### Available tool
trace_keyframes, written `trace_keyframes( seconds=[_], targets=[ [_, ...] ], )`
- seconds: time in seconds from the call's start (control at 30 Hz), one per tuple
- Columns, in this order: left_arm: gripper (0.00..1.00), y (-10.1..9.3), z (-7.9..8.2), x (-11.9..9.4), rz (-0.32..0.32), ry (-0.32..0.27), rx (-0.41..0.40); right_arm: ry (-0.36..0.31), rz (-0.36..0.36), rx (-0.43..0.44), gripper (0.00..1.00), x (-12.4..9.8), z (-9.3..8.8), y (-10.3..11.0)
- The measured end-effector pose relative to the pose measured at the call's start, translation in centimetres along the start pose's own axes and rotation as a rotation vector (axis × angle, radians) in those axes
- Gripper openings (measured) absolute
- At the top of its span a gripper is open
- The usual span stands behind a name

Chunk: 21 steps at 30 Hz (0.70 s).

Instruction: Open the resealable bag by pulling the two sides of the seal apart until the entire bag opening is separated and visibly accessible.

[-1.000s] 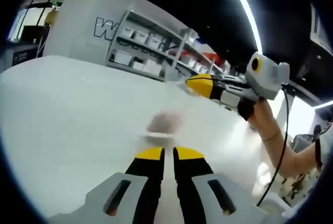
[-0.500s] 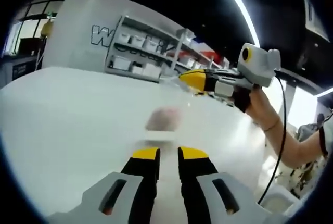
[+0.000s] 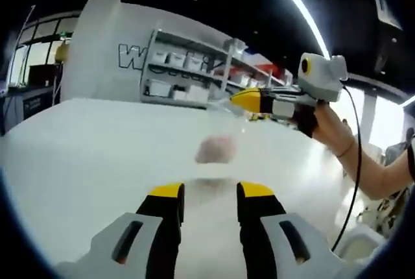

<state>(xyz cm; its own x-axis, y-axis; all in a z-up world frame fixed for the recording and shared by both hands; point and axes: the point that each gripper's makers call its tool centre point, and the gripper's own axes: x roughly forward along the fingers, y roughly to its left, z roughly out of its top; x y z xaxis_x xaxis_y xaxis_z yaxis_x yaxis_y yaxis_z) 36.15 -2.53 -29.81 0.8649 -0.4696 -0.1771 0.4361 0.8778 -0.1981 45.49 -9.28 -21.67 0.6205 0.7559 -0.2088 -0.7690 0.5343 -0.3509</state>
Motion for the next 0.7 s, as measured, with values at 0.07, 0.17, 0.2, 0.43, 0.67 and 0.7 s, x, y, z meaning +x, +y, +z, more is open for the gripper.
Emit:
trace_keyframes(
  seconds=[0.07,0.17,0.2,0.43,0.67,0.7],
  targets=[
    [0.40,0.1,0.0,0.0,0.004,-0.001,0.002,-0.001,0.006,0.008,0.00,0.2,0.0,0.1],
    [0.44,0.4,-0.1,0.0,0.010,0.008,0.007,0.000,0.011,0.014,0.00,0.5,0.1,0.2],
    [0.44,0.5,-0.1,0.0,0.012,0.008,0.011,0.000,0.013,0.016,0.00,0.7,0.1,0.2],
    [0.47,0.5,0.1,-0.1,0.004,0.001,0.001,-0.004,0.016,0.036,0.00,1.1,0.3,0.1],
    [0.53,0.9,0.0,-0.4,0.025,0.008,0.009,-0.014,0.017,0.036,0.00,1.7,0.8,-0.3],
    [0.53,0.9,-0.1,-0.4,0.027,0.009,0.009,-0.015,0.020,0.039,0.00,1.8,0.9,-0.4]
  ],
)
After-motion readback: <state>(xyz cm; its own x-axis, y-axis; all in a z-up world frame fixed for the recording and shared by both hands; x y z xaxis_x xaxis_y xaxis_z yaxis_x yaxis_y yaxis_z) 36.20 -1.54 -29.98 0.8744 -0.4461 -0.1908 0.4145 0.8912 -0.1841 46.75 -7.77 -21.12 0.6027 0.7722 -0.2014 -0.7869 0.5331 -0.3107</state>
